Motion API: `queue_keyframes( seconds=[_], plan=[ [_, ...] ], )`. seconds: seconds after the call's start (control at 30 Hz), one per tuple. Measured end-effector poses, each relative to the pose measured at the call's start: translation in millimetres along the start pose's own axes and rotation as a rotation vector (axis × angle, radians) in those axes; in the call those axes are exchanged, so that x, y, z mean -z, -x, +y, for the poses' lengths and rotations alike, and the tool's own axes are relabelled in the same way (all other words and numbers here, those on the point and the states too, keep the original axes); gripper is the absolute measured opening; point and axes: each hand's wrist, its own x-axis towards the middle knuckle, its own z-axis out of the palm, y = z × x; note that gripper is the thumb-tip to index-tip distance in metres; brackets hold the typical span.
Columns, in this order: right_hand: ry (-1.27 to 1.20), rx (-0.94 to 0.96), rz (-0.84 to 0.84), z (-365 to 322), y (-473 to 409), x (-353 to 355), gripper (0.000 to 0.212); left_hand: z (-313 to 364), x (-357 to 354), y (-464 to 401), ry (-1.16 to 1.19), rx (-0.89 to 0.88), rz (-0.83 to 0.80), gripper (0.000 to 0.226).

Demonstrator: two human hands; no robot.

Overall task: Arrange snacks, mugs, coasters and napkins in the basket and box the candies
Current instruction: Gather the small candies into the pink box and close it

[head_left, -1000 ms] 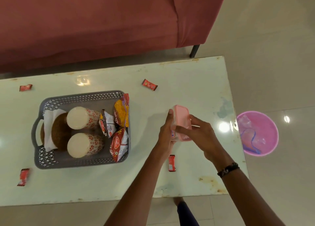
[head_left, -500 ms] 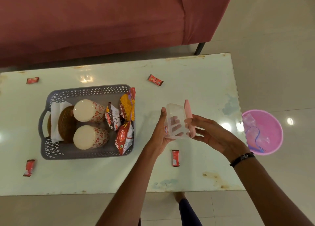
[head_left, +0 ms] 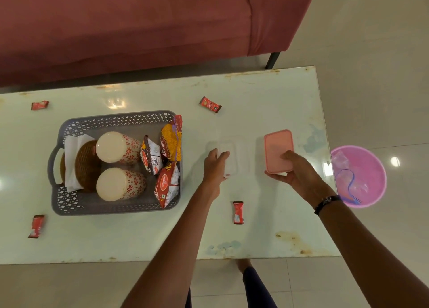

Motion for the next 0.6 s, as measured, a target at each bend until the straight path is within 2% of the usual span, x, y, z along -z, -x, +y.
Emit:
queue_keyframes(
  seconds=[0.1,0.23,0.37,0.47,0.53,0.6],
  plan=[
    [0.142,0.102,0.028,-11.3,-11.1,-0.7,0.032,0.1,-0.5,-1.0,-0.016,0.008,0.050,0.044],
    [0.238,0.176,0.156,-29.8,-30.7,-6.6,0.035,1.2,2.2,0.6,-0.037,0.001,0.054,0.044],
    [0.314,0.190,0.163,-43.4,-44.9,-5.5,0.036,-1.0,9.8,4.0,-0.055,-0.021,0.048,0.047],
    [0.357,0.189,0.228,-42.7,-47.9,0.5,0.041,-7.9,17.6,8.9,-0.054,-0.020,0.041,0.051],
    [0.318,0.208,0.322,-29.5,-47.4,10.0,0.045,-15.2,22.6,14.4,-0.050,-0.029,0.036,0.051],
    [0.347,0.261,0.487,-7.4,-36.7,16.9,0.044,-26.2,26.5,23.2,-0.030,-0.039,0.050,0.046]
  ],
)
